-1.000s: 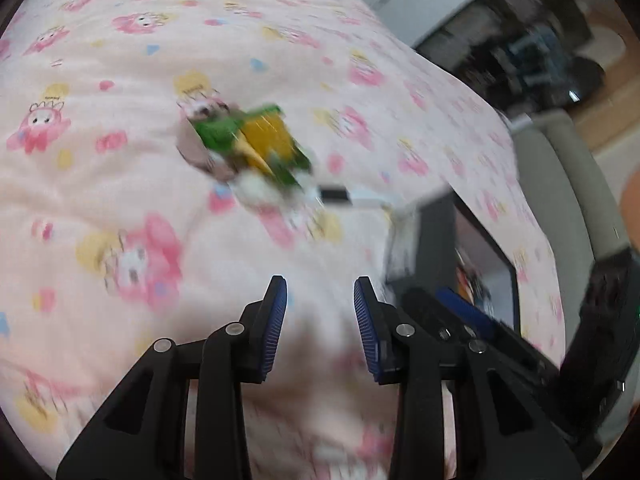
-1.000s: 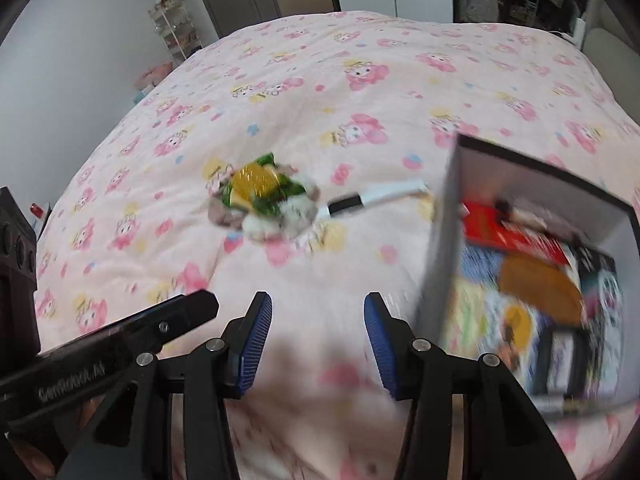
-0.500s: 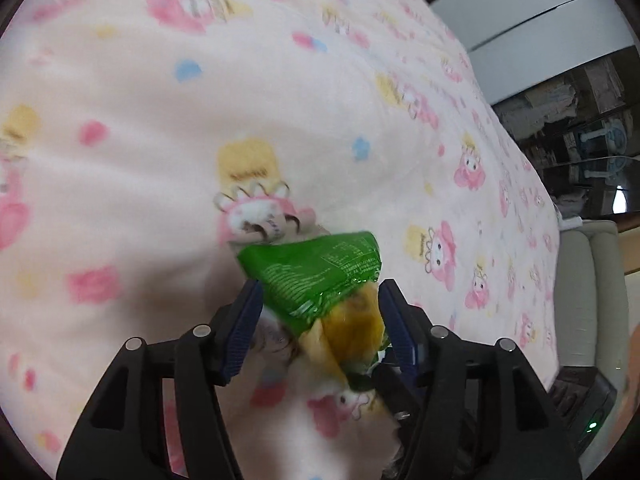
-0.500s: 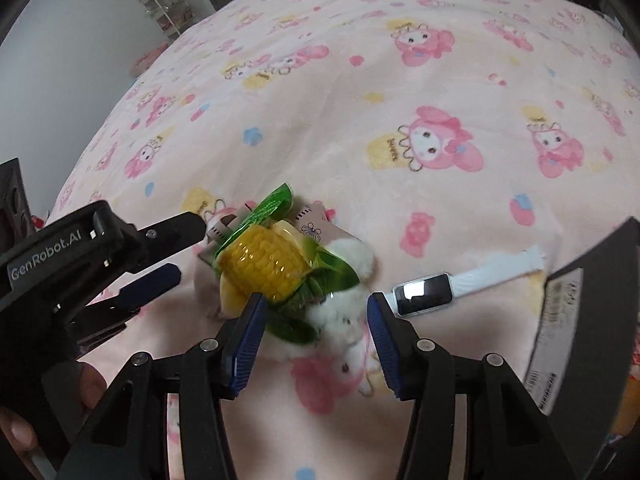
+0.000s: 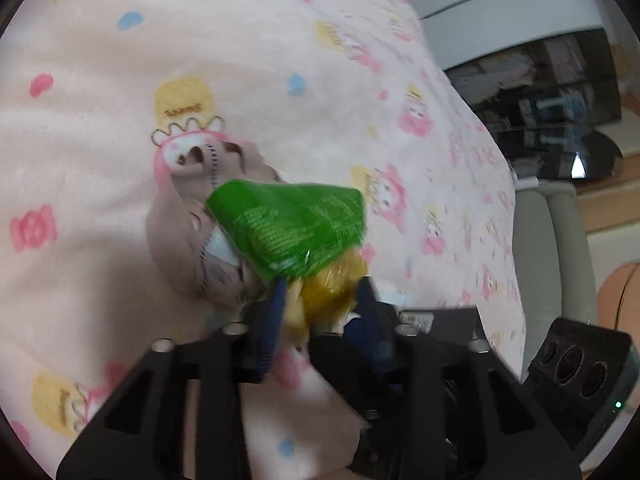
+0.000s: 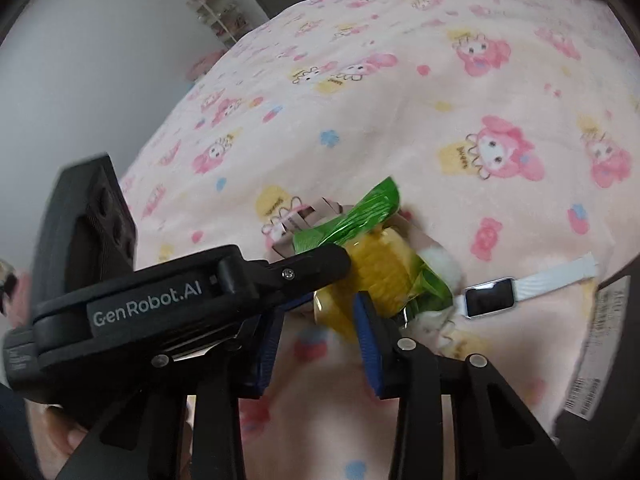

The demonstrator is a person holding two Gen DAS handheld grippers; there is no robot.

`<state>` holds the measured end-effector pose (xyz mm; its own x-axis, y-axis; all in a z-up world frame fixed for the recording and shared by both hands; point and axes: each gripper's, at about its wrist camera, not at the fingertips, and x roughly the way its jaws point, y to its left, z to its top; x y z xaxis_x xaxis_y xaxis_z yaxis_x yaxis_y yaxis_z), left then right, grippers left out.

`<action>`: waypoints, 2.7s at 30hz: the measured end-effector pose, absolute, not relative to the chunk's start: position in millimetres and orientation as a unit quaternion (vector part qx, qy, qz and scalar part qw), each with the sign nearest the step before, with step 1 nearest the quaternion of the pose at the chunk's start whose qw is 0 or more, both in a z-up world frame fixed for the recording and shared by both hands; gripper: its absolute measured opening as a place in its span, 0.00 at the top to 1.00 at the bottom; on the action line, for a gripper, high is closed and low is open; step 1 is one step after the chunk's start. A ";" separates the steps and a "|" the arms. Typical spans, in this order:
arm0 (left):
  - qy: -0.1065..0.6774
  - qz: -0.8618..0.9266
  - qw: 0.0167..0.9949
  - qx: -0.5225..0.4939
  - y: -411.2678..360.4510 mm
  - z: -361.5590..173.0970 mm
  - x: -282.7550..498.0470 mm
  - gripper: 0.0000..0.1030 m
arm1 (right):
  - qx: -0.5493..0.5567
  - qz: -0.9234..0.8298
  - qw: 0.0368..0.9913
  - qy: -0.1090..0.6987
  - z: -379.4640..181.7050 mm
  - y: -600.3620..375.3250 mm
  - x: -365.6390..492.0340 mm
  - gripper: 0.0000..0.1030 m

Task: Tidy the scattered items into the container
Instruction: 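Grasp the green-wrapped corn snack with the left gripper, then carry the corn snack in the left gripper over the black box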

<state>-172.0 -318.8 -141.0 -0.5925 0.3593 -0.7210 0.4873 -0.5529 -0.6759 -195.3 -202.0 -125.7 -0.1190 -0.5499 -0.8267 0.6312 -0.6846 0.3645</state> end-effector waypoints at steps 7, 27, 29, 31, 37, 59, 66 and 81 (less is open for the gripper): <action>0.506 -0.747 0.072 0.426 -330.9 -139.3 -146.6 0.64 | 0.565 -0.756 0.330 0.008 -131.7 -168.3 -208.6 0.61; 0.660 -0.637 0.041 0.395 -362.6 -209.0 -194.0 0.29 | 0.585 -0.739 0.309 -0.123 -181.2 -189.5 -293.9 0.35; 0.683 -0.615 0.035 0.392 -365.5 -218.8 -196.5 0.29 | 0.597 -0.725 0.314 -0.140 -186.2 -190.8 -293.2 0.35; 0.701 -0.601 0.027 0.384 -367.0 -224.1 -200.0 0.30 | 0.596 -0.726 0.313 -0.142 -186.5 -194.6 -290.5 0.35; 0.684 -0.618 0.029 0.386 -360.1 -215.5 -201.4 0.35 | 0.592 -0.728 0.309 -0.158 -188.7 -194.1 -285.2 0.35; 0.665 -0.647 0.046 0.371 -372.6 -204.6 -166.4 0.46 | 0.527 -0.762 0.368 0.083 -147.6 -218.1 -234.6 0.49; 0.632 -0.678 -0.023 0.376 -334.1 -172.8 -134.4 0.46 | 0.495 -0.770 0.381 0.125 -110.9 -171.9 -181.7 0.48; 0.458 -0.750 -0.151 0.452 -170.3 -63.8 -112.8 0.46 | 0.469 -0.786 0.401 0.042 -34.4 10.1 -129.2 0.42</action>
<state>-112.8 -170.3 -63.8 -0.5457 0.6413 -0.5394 0.1877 -0.5339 -0.8245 -129.2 10.1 -34.4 -0.2391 -0.5907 -0.7707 0.6689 -0.6755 0.3102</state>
